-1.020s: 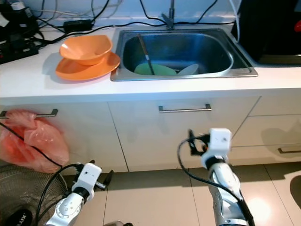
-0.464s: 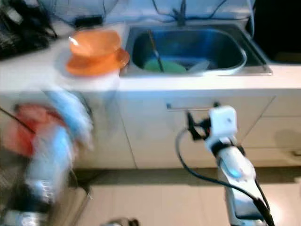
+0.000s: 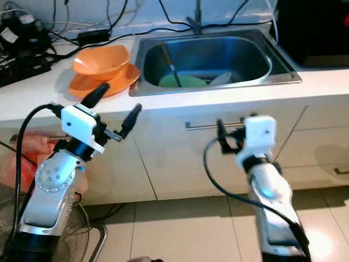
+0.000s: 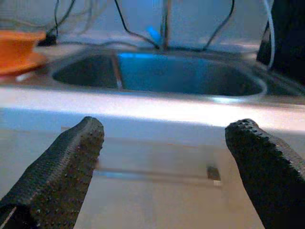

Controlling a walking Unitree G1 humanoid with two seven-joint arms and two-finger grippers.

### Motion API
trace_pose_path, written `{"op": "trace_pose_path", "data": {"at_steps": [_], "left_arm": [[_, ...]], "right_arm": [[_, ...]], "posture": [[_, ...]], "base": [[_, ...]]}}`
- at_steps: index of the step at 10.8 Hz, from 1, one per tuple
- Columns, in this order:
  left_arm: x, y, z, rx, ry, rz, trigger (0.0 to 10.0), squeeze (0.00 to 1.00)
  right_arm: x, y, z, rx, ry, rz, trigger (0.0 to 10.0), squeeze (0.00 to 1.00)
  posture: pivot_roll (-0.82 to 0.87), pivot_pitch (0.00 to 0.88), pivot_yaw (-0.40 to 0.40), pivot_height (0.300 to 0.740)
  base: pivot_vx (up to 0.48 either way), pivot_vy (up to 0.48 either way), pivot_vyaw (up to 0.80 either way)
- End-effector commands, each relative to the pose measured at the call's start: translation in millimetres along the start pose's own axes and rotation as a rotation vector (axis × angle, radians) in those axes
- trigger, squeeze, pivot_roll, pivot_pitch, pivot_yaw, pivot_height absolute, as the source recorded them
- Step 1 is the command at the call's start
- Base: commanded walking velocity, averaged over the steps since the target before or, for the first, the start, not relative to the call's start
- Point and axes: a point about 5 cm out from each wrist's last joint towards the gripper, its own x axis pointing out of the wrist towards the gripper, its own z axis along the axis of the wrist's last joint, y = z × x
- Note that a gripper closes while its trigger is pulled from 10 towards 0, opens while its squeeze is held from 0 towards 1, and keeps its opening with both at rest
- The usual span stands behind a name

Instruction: Kitchen organization

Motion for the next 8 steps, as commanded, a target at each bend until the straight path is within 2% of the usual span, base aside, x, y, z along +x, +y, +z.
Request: {"op": "trace_pose_path", "data": {"at_steps": [1,4,6,8], "left_arm": [[-1.4,6.9,-9.8,0.004,0.052,0.068,10.0,0.0],[-17.4,8.8,-30.8,-0.054,0.181,0.184,10.0,0.0],[-17.1,2.1,-31.5,-0.068,0.18,0.177,10.0,0.0],[-16.9,4.1,-30.6,-0.046,0.184,0.144,10.0,0.0]], "right_arm": [[1.6,0.9,1.5,0.003,0.003,0.0,10.0,0.0],[-3.7,10.1,-11.3,0.014,0.061,0.041,10.0,0.0],[-2.4,14.5,-14.6,0.002,0.067,0.082,10.0,0.0],[10.4,23.6,-10.5,-0.015,0.026,0.108,10.0,0.0]], "posture": [[0.04,0.0,0.068,0.74],[0.05,0.002,0.041,0.74],[0.08,0.025,0.032,0.74],[0.08,0.023,0.049,0.74]], "base": [[0.0,0.0,0.0],[0.0,0.0,0.0],[0.0,0.0,0.0],[0.0,0.0,0.0]]}}
